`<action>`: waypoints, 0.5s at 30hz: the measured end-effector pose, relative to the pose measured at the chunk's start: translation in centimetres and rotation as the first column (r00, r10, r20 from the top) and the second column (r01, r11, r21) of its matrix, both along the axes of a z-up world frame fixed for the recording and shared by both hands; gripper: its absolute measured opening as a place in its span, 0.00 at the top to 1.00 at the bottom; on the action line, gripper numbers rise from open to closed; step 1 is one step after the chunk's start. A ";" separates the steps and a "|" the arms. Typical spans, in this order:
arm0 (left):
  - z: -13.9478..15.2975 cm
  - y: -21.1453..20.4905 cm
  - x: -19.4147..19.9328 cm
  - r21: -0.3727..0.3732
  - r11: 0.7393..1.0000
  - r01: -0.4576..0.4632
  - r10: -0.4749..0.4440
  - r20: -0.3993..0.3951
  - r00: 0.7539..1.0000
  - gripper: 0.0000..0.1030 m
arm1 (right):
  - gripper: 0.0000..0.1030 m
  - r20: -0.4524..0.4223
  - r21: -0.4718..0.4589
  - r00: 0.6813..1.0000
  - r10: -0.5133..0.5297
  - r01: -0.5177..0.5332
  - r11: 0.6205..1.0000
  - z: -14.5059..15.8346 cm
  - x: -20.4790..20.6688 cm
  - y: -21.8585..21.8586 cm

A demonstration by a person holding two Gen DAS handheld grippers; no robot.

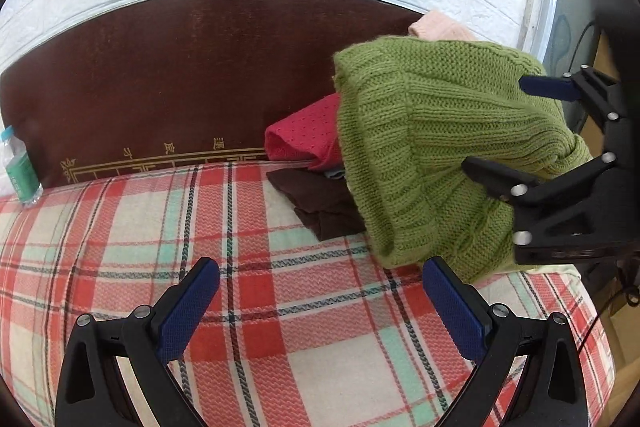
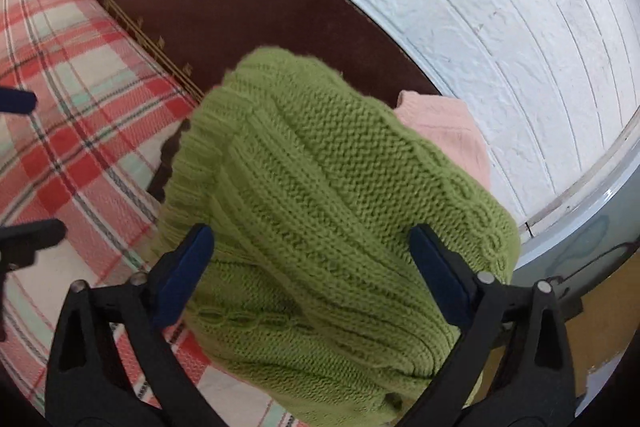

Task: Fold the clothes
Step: 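Grasp the green sweater with the right gripper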

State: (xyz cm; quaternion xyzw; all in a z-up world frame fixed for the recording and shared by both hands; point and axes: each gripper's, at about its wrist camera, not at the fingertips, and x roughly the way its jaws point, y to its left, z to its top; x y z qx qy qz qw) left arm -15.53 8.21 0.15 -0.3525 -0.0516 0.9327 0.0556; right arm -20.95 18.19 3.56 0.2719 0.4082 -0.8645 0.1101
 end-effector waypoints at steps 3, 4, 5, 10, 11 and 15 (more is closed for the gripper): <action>-0.5 -0.1 -0.2 -0.009 1.000 0.005 -0.005 0.006 1.000 0.00 | 0.19 0.012 -0.019 1.000 -0.024 0.024 1.000 0.1 -0.4 0.7; -0.7 -0.1 -0.2 -0.013 1.000 0.004 -0.003 0.007 1.000 0.00 | 0.23 0.016 -0.026 0.999 -0.033 0.033 0.999 0.2 -0.5 1.0; -0.8 -0.2 -0.2 -0.013 1.000 0.004 -0.004 0.010 1.000 0.00 | 0.32 0.020 -0.034 0.999 -0.041 0.042 0.999 0.3 -0.6 1.3; -1.4 -0.7 -0.5 -0.003 1.000 0.000 0.000 0.029 1.000 0.00 | 0.71 0.036 -0.095 0.997 -0.074 0.077 0.993 1.3 -0.8 2.7; -1.4 -0.7 -0.5 -0.003 1.000 0.002 -0.002 0.027 1.000 0.00 | 0.72 0.035 -0.128 0.997 -0.072 0.076 0.989 2.2 -0.5 3.0; -1.2 -0.6 -0.1 0.007 1.000 0.028 -0.028 0.006 1.000 0.00 | 0.73 0.042 -0.314 0.995 -0.086 0.094 0.945 6.7 1.5 5.6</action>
